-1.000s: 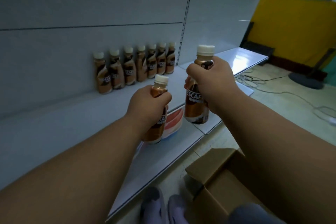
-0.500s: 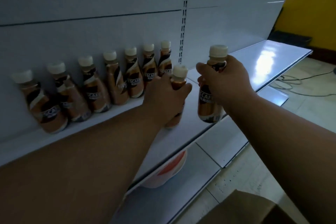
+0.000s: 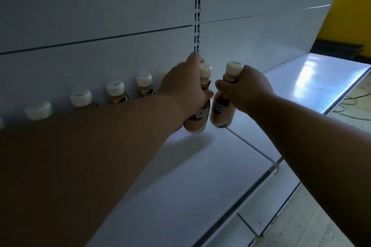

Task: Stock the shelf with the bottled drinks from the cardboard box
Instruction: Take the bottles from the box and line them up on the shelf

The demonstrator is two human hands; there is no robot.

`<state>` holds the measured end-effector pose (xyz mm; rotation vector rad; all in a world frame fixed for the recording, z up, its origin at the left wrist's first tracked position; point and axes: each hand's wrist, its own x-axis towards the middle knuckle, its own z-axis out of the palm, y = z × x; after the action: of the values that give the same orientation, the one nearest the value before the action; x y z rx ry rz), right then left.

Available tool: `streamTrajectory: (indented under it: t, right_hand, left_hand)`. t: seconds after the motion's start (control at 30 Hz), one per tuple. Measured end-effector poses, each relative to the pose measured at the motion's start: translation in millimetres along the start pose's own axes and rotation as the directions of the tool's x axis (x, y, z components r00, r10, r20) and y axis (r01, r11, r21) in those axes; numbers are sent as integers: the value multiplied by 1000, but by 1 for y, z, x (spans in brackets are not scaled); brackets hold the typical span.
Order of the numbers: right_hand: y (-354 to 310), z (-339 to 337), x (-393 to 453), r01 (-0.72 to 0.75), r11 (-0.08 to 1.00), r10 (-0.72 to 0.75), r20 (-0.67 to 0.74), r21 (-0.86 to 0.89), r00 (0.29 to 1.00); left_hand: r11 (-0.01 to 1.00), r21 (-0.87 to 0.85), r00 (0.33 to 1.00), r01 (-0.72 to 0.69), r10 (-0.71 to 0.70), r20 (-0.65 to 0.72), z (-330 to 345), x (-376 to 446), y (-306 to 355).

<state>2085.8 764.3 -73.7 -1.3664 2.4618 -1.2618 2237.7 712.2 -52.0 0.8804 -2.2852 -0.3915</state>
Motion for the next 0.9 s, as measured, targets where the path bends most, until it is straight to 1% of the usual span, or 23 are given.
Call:
streamTrajectory:
  t: [0.07,0.13,0.23,0.3,0.37,0.47,0.53,0.6,0.7,0.77,0.83,0.9]
  right_hand:
    - [0,3,13,-38,998,36,31,40,999]
    - [0,6,22,-41,998,40,39,36,998]
    - [-3,12,34,-5,1000,3,60,30,998]
    - [-8,21,41,32,999,-31,113,-7,993]
    - [-11,28,47,57,997,-51,139,-42,989]
    - [-11,36,56,42,998,-35,130,-53,991]
    - [-12,42,61,11,1000,-13,99,23,995]
    - [-15,49,65,-2,996,-6,99,85,995]
    - [-20,53,71,-24,999,16,155,49,988]
    - [-23,53,71,-53,998,49,168,17,985]
    - [-22,49,66,-59,998,58,133,3,989]
    - [-23,45,55,-33,999,34,76,-4,997]
  left_hand:
    - [993,108,998,-58,62,-34,1,15,1]
    - [969,231,996,-82,90,-24,1,27,1]
    - [896,423,991,-137,126,54,0,42,-2]
    - [856,487,985,-170,133,111,2,46,-6]
    - [817,537,977,-210,161,138,7,49,-10]
    - [794,572,978,-206,158,134,9,52,-13]
    - [789,590,985,-173,131,114,9,56,-15]
    - [806,573,989,-148,131,72,8,57,-18]
    - [804,563,977,-192,210,34,9,57,-23]
    - [803,556,969,-214,245,20,7,57,-28]
    - [842,498,977,-204,208,50,5,54,-29]
    - [869,460,983,-184,163,85,1,49,-28]
